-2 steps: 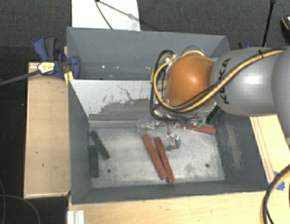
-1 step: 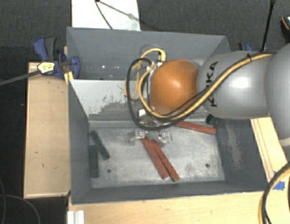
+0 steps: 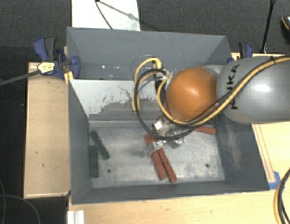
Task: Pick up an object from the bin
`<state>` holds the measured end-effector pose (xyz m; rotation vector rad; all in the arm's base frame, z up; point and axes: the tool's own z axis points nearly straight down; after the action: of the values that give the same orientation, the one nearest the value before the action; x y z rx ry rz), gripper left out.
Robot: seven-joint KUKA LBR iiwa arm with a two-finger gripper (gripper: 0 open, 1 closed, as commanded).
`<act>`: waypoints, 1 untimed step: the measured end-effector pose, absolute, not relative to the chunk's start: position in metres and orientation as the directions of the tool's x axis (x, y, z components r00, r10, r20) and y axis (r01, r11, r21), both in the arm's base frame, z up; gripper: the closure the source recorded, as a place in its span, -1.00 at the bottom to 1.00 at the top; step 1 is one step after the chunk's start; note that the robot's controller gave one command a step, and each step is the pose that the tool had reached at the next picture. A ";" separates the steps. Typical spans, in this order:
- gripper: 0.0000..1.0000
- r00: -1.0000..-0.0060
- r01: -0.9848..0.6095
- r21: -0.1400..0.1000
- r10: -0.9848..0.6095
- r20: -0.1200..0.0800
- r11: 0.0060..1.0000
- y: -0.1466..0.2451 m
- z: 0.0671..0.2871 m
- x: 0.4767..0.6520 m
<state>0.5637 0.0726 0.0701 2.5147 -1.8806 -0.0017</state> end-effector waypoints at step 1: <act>1.00 0.279 -0.960 0.002 -0.960 -0.002 -0.279 0.075 0.071 0.564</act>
Offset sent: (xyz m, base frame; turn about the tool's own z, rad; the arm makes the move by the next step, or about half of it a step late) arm 0.0000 0.0000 0.0000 0.0000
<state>0.5640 0.0748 0.0707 2.5116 -1.8865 -0.0039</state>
